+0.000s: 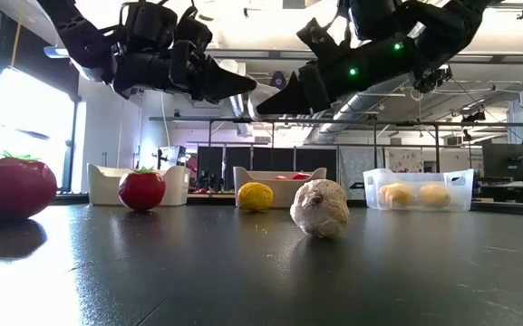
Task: Sort produce into baskets
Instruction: Put the bottom right garlic into the white bin
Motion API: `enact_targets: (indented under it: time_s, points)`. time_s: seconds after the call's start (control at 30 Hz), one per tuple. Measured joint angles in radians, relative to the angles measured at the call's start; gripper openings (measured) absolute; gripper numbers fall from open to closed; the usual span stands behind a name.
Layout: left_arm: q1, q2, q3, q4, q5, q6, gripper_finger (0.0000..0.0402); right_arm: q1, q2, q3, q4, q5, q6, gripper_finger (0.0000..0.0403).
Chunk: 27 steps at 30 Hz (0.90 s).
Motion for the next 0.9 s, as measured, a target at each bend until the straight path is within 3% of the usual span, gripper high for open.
enact_targets:
  time_s: [0.37, 0.53, 0.9]
  points:
    - [0.022, -0.026, 0.001, 0.016, 0.009, 0.018, 0.0, -0.001, 0.003, -0.006, -0.059, 0.004, 0.075, 0.0281]
    - [0.035, -0.04, 0.001, 0.003, 0.061, -0.006, 0.0, 0.001, 0.002, -0.005, -0.057, 0.033, 0.09, 0.0281]
    - [0.11, -0.085, -0.006, -0.098, 0.002, 0.0, 0.0, 0.002, 0.002, -0.005, -0.091, 0.033, 0.089, 0.0282]
